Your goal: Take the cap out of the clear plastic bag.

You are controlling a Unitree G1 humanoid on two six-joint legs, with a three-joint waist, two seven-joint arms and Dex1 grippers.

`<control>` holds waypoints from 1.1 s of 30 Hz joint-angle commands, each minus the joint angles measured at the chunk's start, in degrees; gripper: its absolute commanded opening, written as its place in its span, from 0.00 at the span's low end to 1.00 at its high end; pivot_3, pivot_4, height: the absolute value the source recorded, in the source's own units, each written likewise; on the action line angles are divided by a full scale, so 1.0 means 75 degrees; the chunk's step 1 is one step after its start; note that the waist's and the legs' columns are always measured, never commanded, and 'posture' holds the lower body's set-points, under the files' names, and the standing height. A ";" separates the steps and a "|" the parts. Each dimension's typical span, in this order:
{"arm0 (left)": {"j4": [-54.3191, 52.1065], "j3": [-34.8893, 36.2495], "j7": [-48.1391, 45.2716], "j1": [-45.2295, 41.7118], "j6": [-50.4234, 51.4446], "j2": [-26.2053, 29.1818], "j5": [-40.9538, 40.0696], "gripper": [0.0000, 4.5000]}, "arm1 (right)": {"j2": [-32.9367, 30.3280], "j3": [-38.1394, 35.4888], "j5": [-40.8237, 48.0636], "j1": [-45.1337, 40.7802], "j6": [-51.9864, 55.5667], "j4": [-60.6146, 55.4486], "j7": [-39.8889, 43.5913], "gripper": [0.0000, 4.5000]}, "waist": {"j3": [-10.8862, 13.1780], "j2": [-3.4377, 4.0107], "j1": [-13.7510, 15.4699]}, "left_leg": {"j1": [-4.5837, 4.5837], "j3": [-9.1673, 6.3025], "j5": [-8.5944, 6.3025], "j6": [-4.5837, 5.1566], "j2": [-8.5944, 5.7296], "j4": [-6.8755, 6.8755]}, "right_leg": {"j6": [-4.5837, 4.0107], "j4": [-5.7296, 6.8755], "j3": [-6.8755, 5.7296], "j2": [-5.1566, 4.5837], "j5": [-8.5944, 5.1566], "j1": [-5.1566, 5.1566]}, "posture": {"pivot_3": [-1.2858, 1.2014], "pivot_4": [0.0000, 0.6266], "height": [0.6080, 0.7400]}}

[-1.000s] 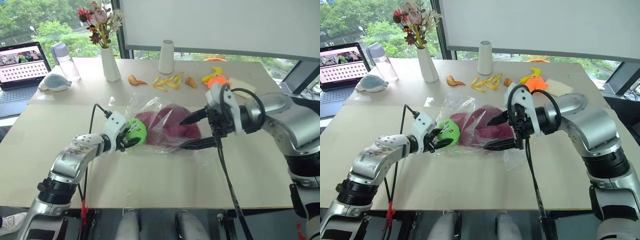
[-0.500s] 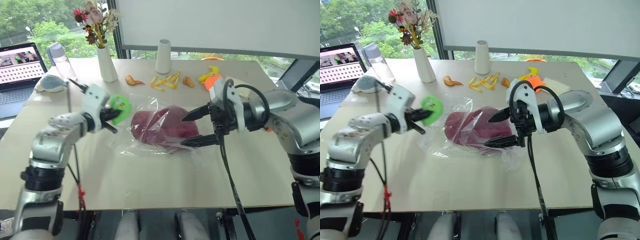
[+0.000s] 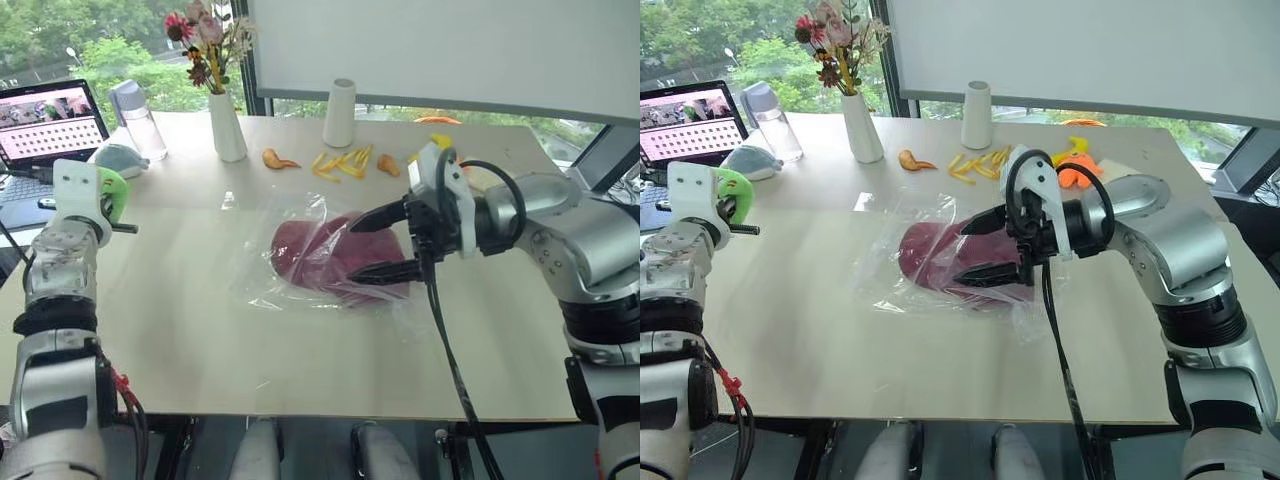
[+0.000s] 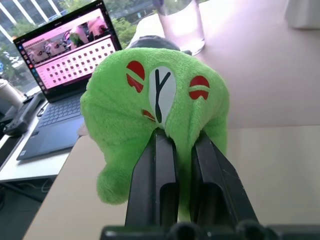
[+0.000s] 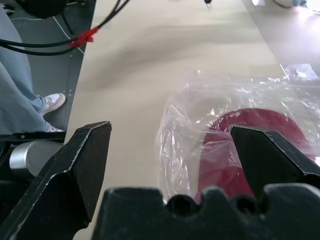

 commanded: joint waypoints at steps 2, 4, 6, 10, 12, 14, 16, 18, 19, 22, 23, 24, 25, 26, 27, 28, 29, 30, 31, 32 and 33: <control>0.1484 0.0085 0.0348 -0.0753 -0.0964 0.0264 0.0222 0.00 | -0.0067 -0.0366 0.0068 -0.0015 -0.0139 -0.0267 -0.0184 1.00 | 0.0000 0.0000 0.0004 | 0.0000 0.0002 -0.0004 -0.0006 0.0000 0.0000 | 0.0000 0.0001 0.0000 0.0000 0.0000 -0.0002 | 0.52 0.24 1.00; 0.1798 0.0197 0.0395 -0.0906 -0.1078 0.0282 0.0151 0.09 | -0.0073 -0.0402 0.0110 0.0010 -0.0108 -0.0306 -0.0250 1.00 | 0.0000 0.0000 0.0007 | -0.0004 0.0002 -0.0005 -0.0008 0.0002 -0.0001 | 0.0000 0.0003 0.0000 0.0001 0.0000 -0.0008 | 0.52 0.24 1.00; 0.2038 0.0518 0.0335 -0.0996 -0.0976 0.0308 -0.0138 0.23 | -0.0068 -0.0445 0.0125 0.0057 -0.0061 -0.0354 -0.0370 1.00 | 0.0000 0.0000 0.0002 | -0.0005 0.0002 -0.0005 -0.0008 0.0002 -0.0002 | 0.0000 0.0004 0.0000 0.0001 0.0000 -0.0010 | 0.52 0.24 1.00; 0.2183 0.0782 0.0382 -0.1039 -0.0986 0.0353 -0.0302 0.59 | -0.0108 -0.0521 0.0170 0.0108 -0.0006 -0.0405 -0.0523 1.00 | 0.0000 0.0000 -0.0003 | -0.0005 0.0002 -0.0006 -0.0009 0.0002 -0.0001 | 0.0000 0.0005 0.0000 0.0001 0.0000 -0.0010 | 0.52 0.24 1.00; 0.2174 0.0889 0.0329 -0.0998 -0.0987 0.0355 -0.0386 0.74 | -0.0115 -0.0532 0.0184 0.0107 -0.0006 -0.0392 -0.0558 1.00 | 0.0000 -0.0001 0.0001 | -0.0005 0.0002 -0.0006 -0.0009 0.0002 -0.0002 | 0.0000 0.0006 0.0000 0.0001 0.0000 -0.0009 | 0.52 0.24 1.00; 0.2150 0.0941 0.0327 -0.0932 -0.0995 0.0364 -0.0422 0.90 | -0.0126 -0.0532 0.0202 0.0105 -0.0013 -0.0384 -0.0571 1.00 | 0.0000 0.0000 0.0002 | -0.0005 0.0002 -0.0006 -0.0010 0.0002 -0.0001 | 0.0000 0.0006 0.0000 0.0001 0.0000 -0.0009 | 0.52 0.24 1.00; 0.2083 0.1053 0.0308 -0.0807 -0.1003 0.0372 -0.0534 0.99 | -0.0120 -0.0521 0.0218 0.0088 -0.0027 -0.0357 -0.0575 1.00 | 0.0000 0.0000 0.0002 | -0.0005 0.0002 -0.0006 -0.0010 0.0002 -0.0001 | 0.0000 0.0005 0.0000 0.0001 0.0000 -0.0008 | 0.52 0.24 1.00; 0.1988 0.1169 0.0321 -0.0657 -0.1024 0.0391 -0.0649 0.99 | -0.0094 -0.0485 0.0204 0.0048 -0.0058 -0.0296 -0.0566 1.00 | 0.0000 0.0000 0.0001 | -0.0005 0.0002 -0.0006 -0.0009 0.0002 -0.0001 | 0.0000 0.0006 0.0000 0.0001 0.0000 -0.0008 | 0.52 0.24 1.00; 0.1945 0.1218 0.0324 -0.0599 -0.1026 0.0396 -0.0687 0.99 | -0.0089 -0.0477 0.0200 0.0038 -0.0069 -0.0279 -0.0559 1.00 | 0.0000 0.0000 0.0001 | -0.0005 0.0002 -0.0006 -0.0009 0.0002 -0.0001 | 0.0000 0.0006 0.0000 0.0001 0.0000 -0.0009 | 0.52 0.24 1.00; 0.1566 0.1371 0.0327 -0.0287 -0.1071 0.0403 -0.0839 0.99 | -0.0079 -0.0457 0.0184 0.0011 -0.0118 -0.0215 -0.0514 1.00 | 0.0000 0.0000 -0.0031 | -0.0005 0.0002 -0.0006 -0.0009 0.0003 -0.0001 | -0.0001 0.0006 0.0000 0.0001 0.0001 -0.0009 | 0.52 0.24 1.00; 0.1260 0.1409 0.0282 -0.0117 -0.1117 0.0354 -0.0913 0.99 | -0.0092 -0.0471 0.0192 0.0020 -0.0121 -0.0204 -0.0497 1.00 | 0.0000 0.0000 -0.0043 | -0.0005 0.0002 -0.0006 -0.0009 0.0003 -0.0001 | -0.0001 0.0006 0.0000 0.0001 0.0001 -0.0009 | 0.52 0.24 1.00; 0.0506 0.1442 -0.0032 0.0212 -0.1394 0.0201 -0.1070 0.99 | -0.0109 -0.0481 0.0175 0.0025 -0.0132 -0.0158 -0.0488 1.00 | 0.0000 0.0000 -0.0050 | -0.0005 0.0002 -0.0006 -0.0009 0.0004 -0.0001 | -0.0001 0.0007 0.0000 0.0001 0.0001 -0.0009 | 0.52 0.24 1.00; -0.0112 0.1473 -0.0256 0.0484 -0.1565 0.0080 -0.1190 0.99 | -0.0132 -0.0498 0.0170 0.0036 -0.0135 -0.0136 -0.0477 1.00 | 0.0000 0.0000 -0.0064 | -0.0005 0.0002 -0.0006 -0.0009 0.0004 -0.0002 | -0.0001 0.0006 0.0000 0.0001 0.0001 -0.0009 | 0.52 0.24 1.00; -0.0976 0.1465 -0.0754 0.0826 -0.1406 -0.0080 -0.1468 0.99 | -0.0156 -0.0525 0.0166 0.0050 -0.0138 -0.0111 -0.0470 1.00 | 0.0000 0.0000 -0.0072 | -0.0005 0.0003 -0.0006 -0.0010 0.0005 -0.0002 | -0.0002 0.0006 0.0000 -0.0001 0.0001 -0.0008 | 0.52 0.24 1.00; -0.2507 0.1276 -0.1502 0.1449 -0.0964 -0.0245 -0.1975 0.99 | -0.0197 -0.0545 0.0137 0.0059 -0.0144 -0.0057 -0.0478 1.00 | 0.0000 -0.0001 -0.0060 | -0.0005 0.0003 -0.0009 -0.0015 0.0005 -0.0002 | -0.0004 0.0008 0.0000 -0.0003 0.0002 -0.0009 | 0.52 0.24 1.00; -0.4120 0.1050 -0.2224 0.2096 -0.0257 -0.0321 -0.2633 0.99 | -0.0219 -0.0557 0.0105 0.0065 -0.0145 -0.0011 -0.0508 1.00 | 0.0000 -0.0001 -0.0055 | -0.0005 0.0004 -0.0020 -0.0034 0.0006 -0.0003 | -0.0006 0.0005 -0.0001 -0.0002 0.0004 -0.0007 | 0.52 0.24 1.00; -0.5275 0.0912 -0.2685 0.2565 0.0270 -0.0365 -0.3094 0.99 | -0.0237 -0.0566 0.0086 0.0069 -0.0146 0.0020 -0.0529 1.00 | 0.0000 -0.0001 -0.0046 | -0.0005 0.0004 -0.0026 -0.0044 0.0007 -0.0003 | -0.0006 0.0005 0.0000 -0.0005 0.0004 -0.0004 | 0.52 0.24 1.00; -0.6240 0.0809 -0.2993 0.2960 0.0748 -0.0330 -0.3484 0.99 | -0.0248 -0.0560 0.0078 0.0085 -0.0143 0.0029 -0.0546 1.00 | 0.0000 -0.0001 -0.0041 | -0.0007 0.0006 -0.0029 -0.0049 0.0004 -0.0003 | -0.0006 0.0004 0.0000 -0.0011 0.0004 -0.0003 | 0.52 0.24 1.00; -0.6923 0.0756 -0.3197 0.3231 0.1222 -0.0234 -0.3794 0.99 | -0.0244 -0.0525 0.0049 0.0110 -0.0146 0.0022 -0.0575 1.00 | -0.0001 -0.0001 -0.0042 | -0.0007 0.0006 -0.0029 -0.0050 0.0005 -0.0003 | -0.0007 0.0002 0.0000 -0.0012 0.0005 -0.0003 | 0.52 0.24 1.00; -0.7535 0.0652 -0.3409 0.3449 0.1713 -0.0050 -0.4024 0.99 | -0.0253 -0.0342 -0.0128 0.0191 -0.0224 -0.0007 -0.0629 1.00 | -0.0001 -0.0001 -0.0054 | -0.0007 0.0006 -0.0028 -0.0049 0.0006 -0.0003 | -0.0007 0.0004 0.0000 -0.0012 0.0005 -0.0003 | 0.52 0.24 1.00; -0.7978 0.0597 -0.3542 0.3601 0.2099 0.0081 -0.4185 0.99 | -0.0258 -0.0207 -0.0261 0.0248 -0.0284 -0.0027 -0.0669 1.00 | -0.0001 -0.0002 -0.0075 | -0.0001 0.0006 -0.0027 -0.0046 0.0007 -0.0003 | -0.0008 0.0005 0.0000 -0.0009 0.0005 -0.0003 | 0.52 0.24 1.00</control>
